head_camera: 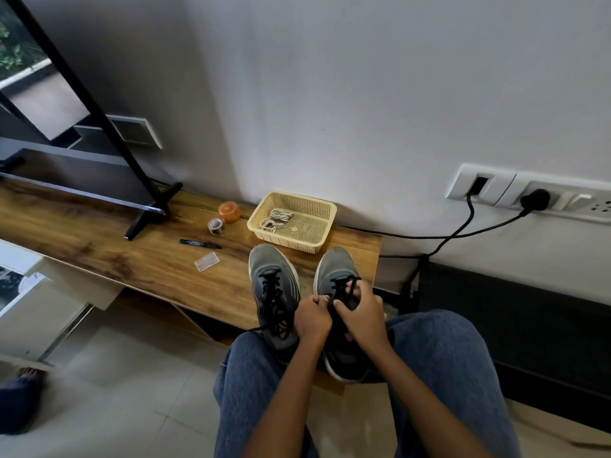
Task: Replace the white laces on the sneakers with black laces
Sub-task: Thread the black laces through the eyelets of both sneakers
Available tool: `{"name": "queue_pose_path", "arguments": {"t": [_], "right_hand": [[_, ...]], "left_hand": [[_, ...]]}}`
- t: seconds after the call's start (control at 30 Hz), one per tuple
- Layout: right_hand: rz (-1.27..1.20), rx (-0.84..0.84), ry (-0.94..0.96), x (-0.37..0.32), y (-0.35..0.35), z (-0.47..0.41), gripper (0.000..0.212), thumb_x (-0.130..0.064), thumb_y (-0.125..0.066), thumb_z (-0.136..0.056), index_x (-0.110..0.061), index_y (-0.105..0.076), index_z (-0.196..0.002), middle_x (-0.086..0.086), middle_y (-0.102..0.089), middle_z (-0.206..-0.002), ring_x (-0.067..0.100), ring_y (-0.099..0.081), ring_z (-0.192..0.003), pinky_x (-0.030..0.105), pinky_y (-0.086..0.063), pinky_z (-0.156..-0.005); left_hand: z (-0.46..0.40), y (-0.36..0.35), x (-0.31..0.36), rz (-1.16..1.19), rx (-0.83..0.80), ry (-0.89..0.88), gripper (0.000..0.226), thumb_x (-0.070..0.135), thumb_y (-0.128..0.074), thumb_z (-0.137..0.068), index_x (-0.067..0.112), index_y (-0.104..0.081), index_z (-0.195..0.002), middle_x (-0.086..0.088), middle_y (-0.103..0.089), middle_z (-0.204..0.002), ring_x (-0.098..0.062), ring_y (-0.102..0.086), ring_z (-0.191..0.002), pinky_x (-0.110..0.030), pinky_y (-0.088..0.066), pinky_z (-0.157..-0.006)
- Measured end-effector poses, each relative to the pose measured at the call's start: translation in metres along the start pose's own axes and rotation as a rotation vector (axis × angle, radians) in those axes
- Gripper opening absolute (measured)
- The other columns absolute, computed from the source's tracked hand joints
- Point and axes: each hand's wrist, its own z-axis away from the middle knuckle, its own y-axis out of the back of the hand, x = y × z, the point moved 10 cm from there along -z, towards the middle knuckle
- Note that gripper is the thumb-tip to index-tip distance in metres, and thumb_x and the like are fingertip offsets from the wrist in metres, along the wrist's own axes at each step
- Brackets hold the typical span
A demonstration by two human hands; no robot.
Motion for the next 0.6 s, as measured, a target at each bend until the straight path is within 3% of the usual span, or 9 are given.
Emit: {"name": "queue_pose_path", "arguments": {"t": [0.1, 0.23, 0.47, 0.6], "right_hand": [[0.020, -0.014, 0.023, 0.006, -0.005, 0.014, 0.057, -0.048, -0.069, -0.077, -0.021, -0.042, -0.120, -0.002, -0.050, -0.121, 0.020, -0.045, -0.118, 0.049, -0.042, -0.097], [0.163, -0.035, 0.141, 0.004, -0.017, 0.023, 0.041, -0.043, -0.065, -0.083, -0.018, -0.048, -0.111, 0.001, -0.047, -0.119, 0.022, -0.044, -0.114, 0.044, -0.046, -0.088], [0.117, 0.006, 0.174, 0.002, -0.021, 0.020, 0.023, -0.031, -0.063, -0.086, -0.010, -0.066, -0.096, 0.002, -0.051, -0.120, 0.019, -0.047, -0.114, 0.029, -0.045, -0.086], [0.091, 0.028, 0.169, 0.003, -0.019, 0.020, 0.020, -0.025, -0.062, -0.086, -0.009, -0.067, -0.098, 0.001, -0.053, -0.120, 0.019, -0.048, -0.112, 0.030, -0.045, -0.088]], "left_hand": [[-0.002, 0.004, 0.002, 0.003, 0.015, 0.002, 0.025, 0.019, -0.046, -0.099, 0.004, -0.067, -0.098, -0.013, -0.068, -0.100, -0.028, -0.062, -0.095, -0.032, -0.043, -0.074], [-0.003, 0.010, 0.005, -0.008, 0.021, -0.035, 0.020, 0.017, -0.044, -0.099, 0.010, -0.061, -0.093, -0.011, -0.068, -0.100, -0.026, -0.062, -0.093, -0.031, -0.044, -0.074], [0.005, 0.026, 0.001, 0.163, 0.129, -0.036, 0.017, 0.014, -0.039, -0.102, 0.010, -0.054, -0.095, -0.004, -0.066, -0.092, -0.013, -0.063, -0.078, -0.027, -0.048, -0.069], [0.001, 0.049, -0.001, 0.322, 0.207, -0.013, 0.018, 0.013, -0.036, -0.102, 0.010, -0.053, -0.097, -0.003, -0.064, -0.089, -0.012, -0.065, -0.074, -0.021, -0.050, -0.052]]}}
